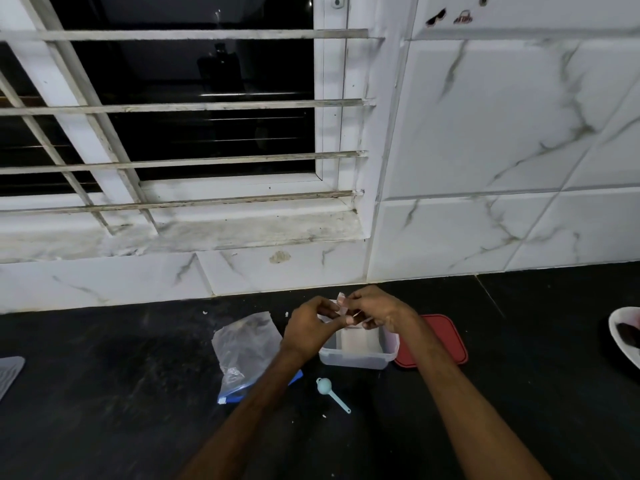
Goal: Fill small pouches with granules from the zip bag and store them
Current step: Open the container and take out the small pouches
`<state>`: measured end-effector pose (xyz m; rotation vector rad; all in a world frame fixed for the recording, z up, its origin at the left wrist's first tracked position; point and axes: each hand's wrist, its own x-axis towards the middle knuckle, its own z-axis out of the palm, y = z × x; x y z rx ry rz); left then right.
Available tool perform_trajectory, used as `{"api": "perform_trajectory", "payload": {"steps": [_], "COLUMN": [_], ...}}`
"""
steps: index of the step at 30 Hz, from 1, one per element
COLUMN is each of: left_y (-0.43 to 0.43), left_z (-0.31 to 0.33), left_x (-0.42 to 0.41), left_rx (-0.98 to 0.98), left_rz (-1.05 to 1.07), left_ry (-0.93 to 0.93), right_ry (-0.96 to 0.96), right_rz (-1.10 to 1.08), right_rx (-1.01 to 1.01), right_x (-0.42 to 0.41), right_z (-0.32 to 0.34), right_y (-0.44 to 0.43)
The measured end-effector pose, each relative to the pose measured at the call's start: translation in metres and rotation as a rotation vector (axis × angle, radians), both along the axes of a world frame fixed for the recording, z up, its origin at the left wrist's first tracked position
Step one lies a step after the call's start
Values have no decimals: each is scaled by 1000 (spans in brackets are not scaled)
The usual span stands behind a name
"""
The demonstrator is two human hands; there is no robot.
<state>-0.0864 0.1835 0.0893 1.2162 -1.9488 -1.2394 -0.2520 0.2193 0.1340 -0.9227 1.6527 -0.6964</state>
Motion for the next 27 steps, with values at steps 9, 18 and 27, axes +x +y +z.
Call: {"api": "perform_trajectory", "payload": {"steps": [9,18,27], "left_y": [12,12,-5], "left_z": [10,15,20], "left_x": [23,46,71], "left_rx": [78,106,200], "left_rz": [32,134,128], "left_ry": [-42,3,97], "right_ry": [-110,-22,-170], "right_rz": [-63,-244,-299], "right_rx": [-51,-209,-244], "right_x": [35,51,49], "right_z": [2,-9,-11], "right_y": [18,15,13]}}
